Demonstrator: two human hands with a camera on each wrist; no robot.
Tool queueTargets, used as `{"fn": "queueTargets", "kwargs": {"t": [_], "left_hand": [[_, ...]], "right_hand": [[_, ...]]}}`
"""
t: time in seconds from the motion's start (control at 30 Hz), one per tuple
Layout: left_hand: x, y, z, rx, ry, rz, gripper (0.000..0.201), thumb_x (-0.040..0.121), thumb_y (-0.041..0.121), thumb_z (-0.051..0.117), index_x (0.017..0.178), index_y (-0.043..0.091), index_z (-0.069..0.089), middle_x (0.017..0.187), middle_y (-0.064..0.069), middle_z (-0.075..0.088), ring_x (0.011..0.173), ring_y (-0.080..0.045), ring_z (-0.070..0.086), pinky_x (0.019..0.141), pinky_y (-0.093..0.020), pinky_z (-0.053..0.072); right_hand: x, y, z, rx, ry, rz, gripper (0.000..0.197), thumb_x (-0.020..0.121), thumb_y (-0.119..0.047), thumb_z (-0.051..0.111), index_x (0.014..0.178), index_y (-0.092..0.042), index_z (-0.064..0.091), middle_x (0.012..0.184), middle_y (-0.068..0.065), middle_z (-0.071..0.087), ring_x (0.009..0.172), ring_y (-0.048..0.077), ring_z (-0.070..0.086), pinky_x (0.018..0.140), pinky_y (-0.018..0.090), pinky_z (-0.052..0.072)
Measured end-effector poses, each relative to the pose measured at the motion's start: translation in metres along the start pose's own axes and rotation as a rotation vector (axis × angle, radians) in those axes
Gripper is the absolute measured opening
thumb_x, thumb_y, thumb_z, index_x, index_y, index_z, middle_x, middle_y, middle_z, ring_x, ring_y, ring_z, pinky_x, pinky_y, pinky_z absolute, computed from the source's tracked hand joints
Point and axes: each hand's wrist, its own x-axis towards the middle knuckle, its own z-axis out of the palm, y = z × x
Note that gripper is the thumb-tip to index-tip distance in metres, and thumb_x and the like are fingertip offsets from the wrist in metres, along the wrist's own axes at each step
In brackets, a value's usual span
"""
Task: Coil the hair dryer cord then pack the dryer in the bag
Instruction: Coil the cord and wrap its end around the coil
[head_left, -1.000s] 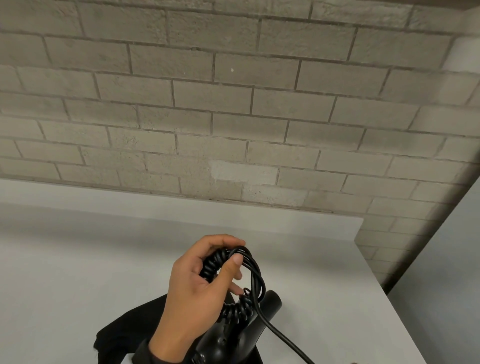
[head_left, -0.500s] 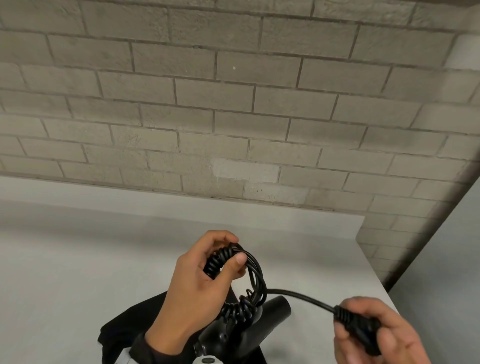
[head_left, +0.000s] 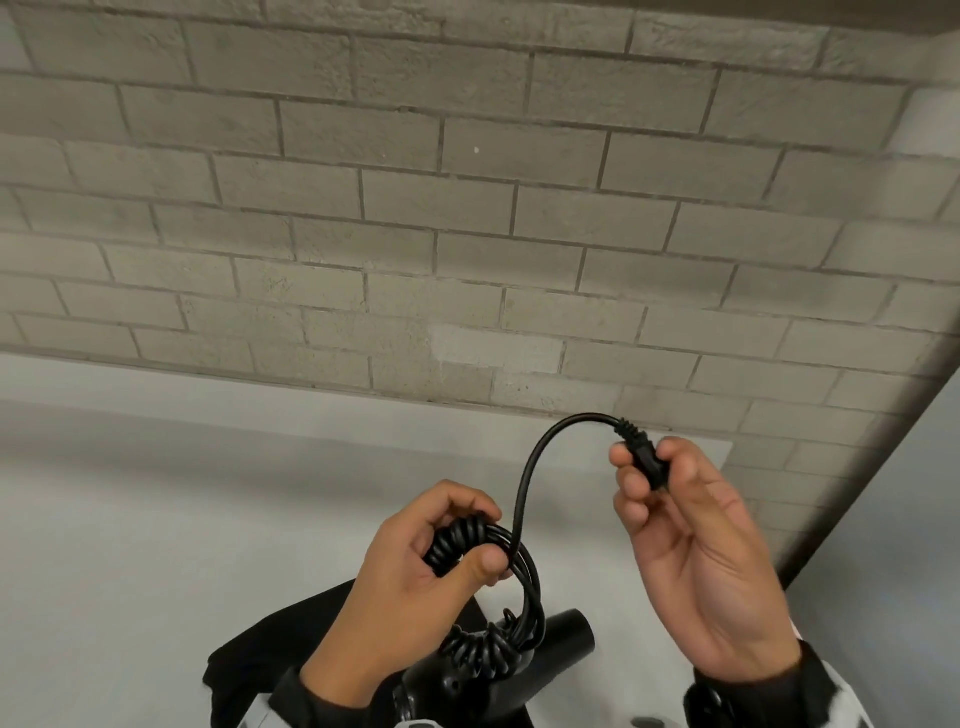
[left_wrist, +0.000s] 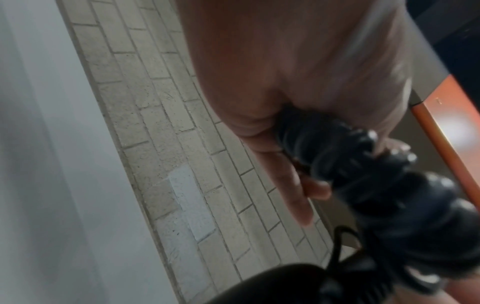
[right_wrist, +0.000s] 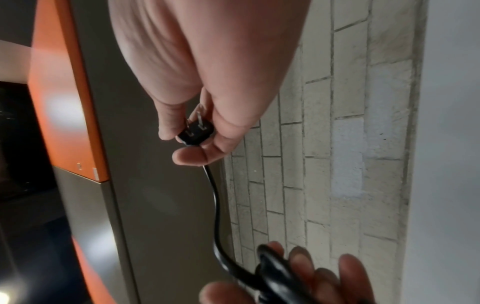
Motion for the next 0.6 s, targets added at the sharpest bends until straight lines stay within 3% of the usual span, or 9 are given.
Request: {"fn": "queueTargets", "kwargs": {"t": [0.03,0.1,0.2,0.33,0.43,0.53,0.6], "left_hand": [[-0.001,0.001,-0.001,0.038,-0.012,-0.001,0.042,0.059,0.051,0.086,0.091,0.03,0.068,0.084,-0.001,0.069,0.075,-0.018,0.07,0.073,-0.026,0.057],[-0.001,0.004,-0.002,0.121,-0.023,-0.003,0.047,0.051,0.036,0.094,0.089,0.034,0.067,0.086,0.005,0.07,0.075,-0.009,0.068,0.071,-0.016,0.052],[-0.002,0.007,-0.002,0.154,-0.02,0.015,0.045,0.054,0.021,0.094,0.089,0.033,0.067,0.087,0.006,0.071,0.073,-0.008,0.069,0.069,-0.012,0.051],[-0.003,0.005,0.002,0.131,-0.004,0.069,0.028,0.066,0.036,0.084,0.089,0.034,0.069,0.085,0.004,0.072,0.078,-0.011,0.069,0.07,-0.015,0.052],[-0.004,0.005,0.004,0.095,0.042,0.105,0.017,0.074,0.038,0.075,0.089,0.03,0.072,0.086,0.0,0.073,0.08,-0.016,0.07,0.073,-0.024,0.057],[-0.003,0.006,0.004,0.073,0.107,0.126,0.015,0.077,0.037,0.073,0.087,0.026,0.074,0.085,-0.006,0.074,0.078,-0.02,0.07,0.073,-0.041,0.06],[-0.002,0.007,0.003,0.069,0.141,0.125,0.016,0.078,0.038,0.073,0.087,0.026,0.074,0.084,-0.007,0.074,0.078,-0.022,0.07,0.072,-0.044,0.06]], "right_hand": [[0.004,0.003,-0.001,0.003,0.003,0.018,0.035,0.058,-0.033,0.09,0.08,-0.014,0.071,0.088,0.015,0.071,0.065,0.013,0.063,0.059,0.021,0.053],[0.008,0.007,-0.004,0.027,0.02,0.043,0.035,0.058,-0.031,0.09,0.082,-0.013,0.071,0.089,0.016,0.07,0.066,0.013,0.063,0.06,0.021,0.054],[0.011,0.01,-0.008,0.065,0.016,0.054,0.037,0.056,-0.03,0.091,0.082,-0.013,0.072,0.09,0.015,0.071,0.067,0.012,0.064,0.062,0.019,0.054],[0.013,0.013,-0.01,0.074,0.032,0.062,0.035,0.056,-0.028,0.091,0.081,-0.012,0.072,0.092,0.015,0.071,0.069,0.012,0.064,0.062,0.021,0.054],[0.009,0.015,-0.015,0.004,-0.024,0.109,0.038,0.058,-0.023,0.091,0.087,-0.012,0.069,0.093,0.016,0.069,0.072,0.019,0.063,0.063,0.027,0.054],[0.003,0.02,-0.021,-0.254,-0.07,0.201,0.052,0.069,-0.012,0.081,0.115,-0.007,0.058,0.093,0.022,0.068,0.079,0.028,0.062,0.068,0.033,0.052],[-0.003,0.026,-0.021,-0.492,-0.081,0.247,0.039,0.078,-0.006,0.066,0.115,-0.003,0.055,0.096,0.02,0.072,0.084,0.029,0.064,0.071,0.03,0.051]]}}
